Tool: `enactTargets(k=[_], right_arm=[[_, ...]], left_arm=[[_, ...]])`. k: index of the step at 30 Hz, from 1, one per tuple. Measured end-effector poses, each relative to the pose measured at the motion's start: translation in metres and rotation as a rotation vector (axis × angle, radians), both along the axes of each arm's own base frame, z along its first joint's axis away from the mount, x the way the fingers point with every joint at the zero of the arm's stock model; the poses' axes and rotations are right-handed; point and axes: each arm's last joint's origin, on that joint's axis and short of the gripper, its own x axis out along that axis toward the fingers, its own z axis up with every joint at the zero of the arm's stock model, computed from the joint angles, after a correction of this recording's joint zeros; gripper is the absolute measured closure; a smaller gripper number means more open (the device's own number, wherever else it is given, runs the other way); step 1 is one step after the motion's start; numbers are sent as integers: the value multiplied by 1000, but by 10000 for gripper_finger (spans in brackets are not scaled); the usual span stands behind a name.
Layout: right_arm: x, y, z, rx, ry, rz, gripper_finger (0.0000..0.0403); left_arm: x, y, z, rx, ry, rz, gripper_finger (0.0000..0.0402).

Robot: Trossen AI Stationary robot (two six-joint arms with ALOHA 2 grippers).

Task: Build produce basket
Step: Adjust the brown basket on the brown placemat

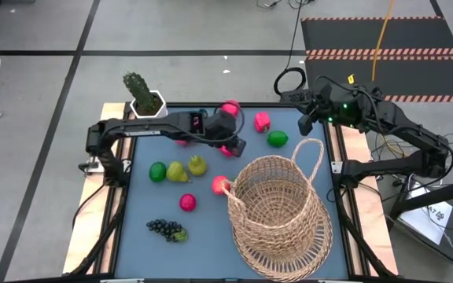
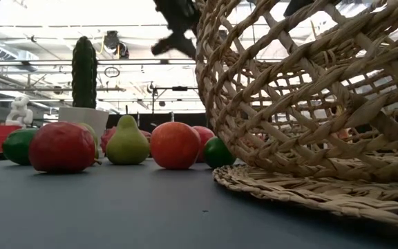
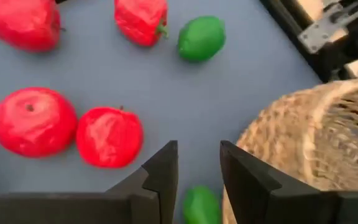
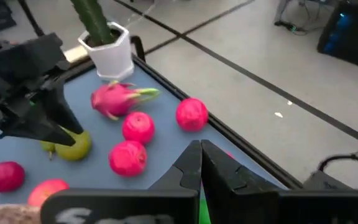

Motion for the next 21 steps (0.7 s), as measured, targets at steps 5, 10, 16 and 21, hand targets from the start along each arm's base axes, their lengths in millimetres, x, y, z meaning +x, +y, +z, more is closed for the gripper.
enactTargets(k=[5,10,16,21], right_arm=[[-5,-5,-5,27,58,-20,403],[-10,-7,-10,11,154,-5,403],[-14,-9,-12,-12,206,3,403],[-15,-13,-13,-25,235,-2,403]], left_arm=[[20,7,-33,-103,43,-70,305],[43,-5,-50,-204,-44,-186,334],[60,-30,-46,-194,-189,-334,372],[63,-41,-43,-303,-230,-368,395]])
